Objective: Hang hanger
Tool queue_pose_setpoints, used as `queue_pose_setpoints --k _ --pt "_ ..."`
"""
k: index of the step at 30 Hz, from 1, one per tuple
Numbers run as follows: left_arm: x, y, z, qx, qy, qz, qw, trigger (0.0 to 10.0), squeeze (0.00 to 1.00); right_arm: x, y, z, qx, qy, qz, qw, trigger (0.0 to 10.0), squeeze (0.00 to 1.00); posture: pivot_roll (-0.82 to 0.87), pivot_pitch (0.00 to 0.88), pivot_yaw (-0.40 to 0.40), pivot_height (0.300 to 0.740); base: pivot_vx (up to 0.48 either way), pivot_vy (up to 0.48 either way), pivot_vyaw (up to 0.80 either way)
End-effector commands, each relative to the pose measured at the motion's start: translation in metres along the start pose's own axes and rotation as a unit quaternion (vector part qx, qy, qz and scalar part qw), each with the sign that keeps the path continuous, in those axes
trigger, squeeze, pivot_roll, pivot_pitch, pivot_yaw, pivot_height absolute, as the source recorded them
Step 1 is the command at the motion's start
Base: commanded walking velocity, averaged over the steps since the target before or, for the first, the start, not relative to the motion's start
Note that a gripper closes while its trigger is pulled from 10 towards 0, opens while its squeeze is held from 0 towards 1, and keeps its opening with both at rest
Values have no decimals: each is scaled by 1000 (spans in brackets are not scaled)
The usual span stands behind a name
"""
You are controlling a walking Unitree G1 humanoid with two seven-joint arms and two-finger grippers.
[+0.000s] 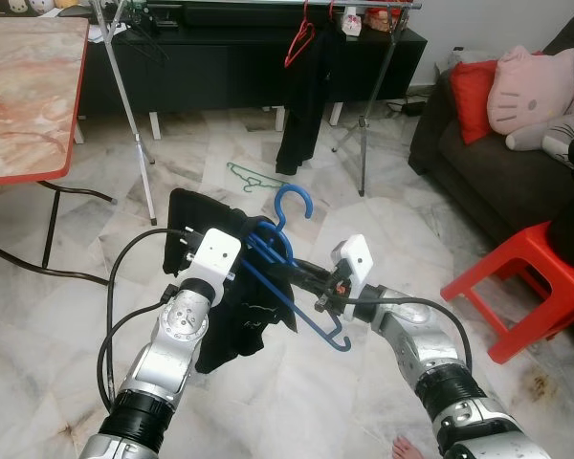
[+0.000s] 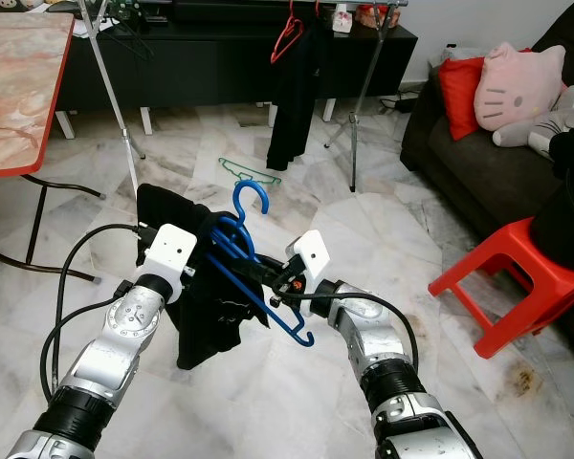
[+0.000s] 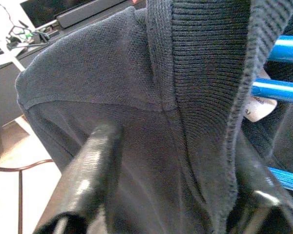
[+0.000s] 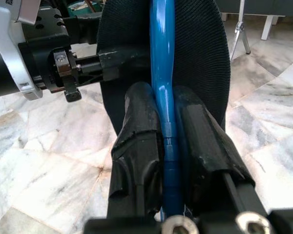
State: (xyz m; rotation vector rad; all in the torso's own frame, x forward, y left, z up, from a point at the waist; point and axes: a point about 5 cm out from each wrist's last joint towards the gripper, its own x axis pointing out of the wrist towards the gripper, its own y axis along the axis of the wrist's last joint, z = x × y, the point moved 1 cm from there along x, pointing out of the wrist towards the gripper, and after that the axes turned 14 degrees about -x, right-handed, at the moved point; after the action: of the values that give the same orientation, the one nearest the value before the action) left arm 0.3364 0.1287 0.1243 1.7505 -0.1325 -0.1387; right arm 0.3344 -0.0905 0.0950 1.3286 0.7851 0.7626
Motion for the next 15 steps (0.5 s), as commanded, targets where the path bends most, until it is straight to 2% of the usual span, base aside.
queue_pose_setpoints --k 1,15 --pt "3 4 1 3 -2 7 1000 0 0 -1 11 4 -16 -1 21 1000 0 0 26 51 -151 740 0 0 0" --pt "3 4 1 3 -6 6 1000 0 0 -4 8 5 -20 0 10 1000 0 0 28 53 -149 740 0 0 0"
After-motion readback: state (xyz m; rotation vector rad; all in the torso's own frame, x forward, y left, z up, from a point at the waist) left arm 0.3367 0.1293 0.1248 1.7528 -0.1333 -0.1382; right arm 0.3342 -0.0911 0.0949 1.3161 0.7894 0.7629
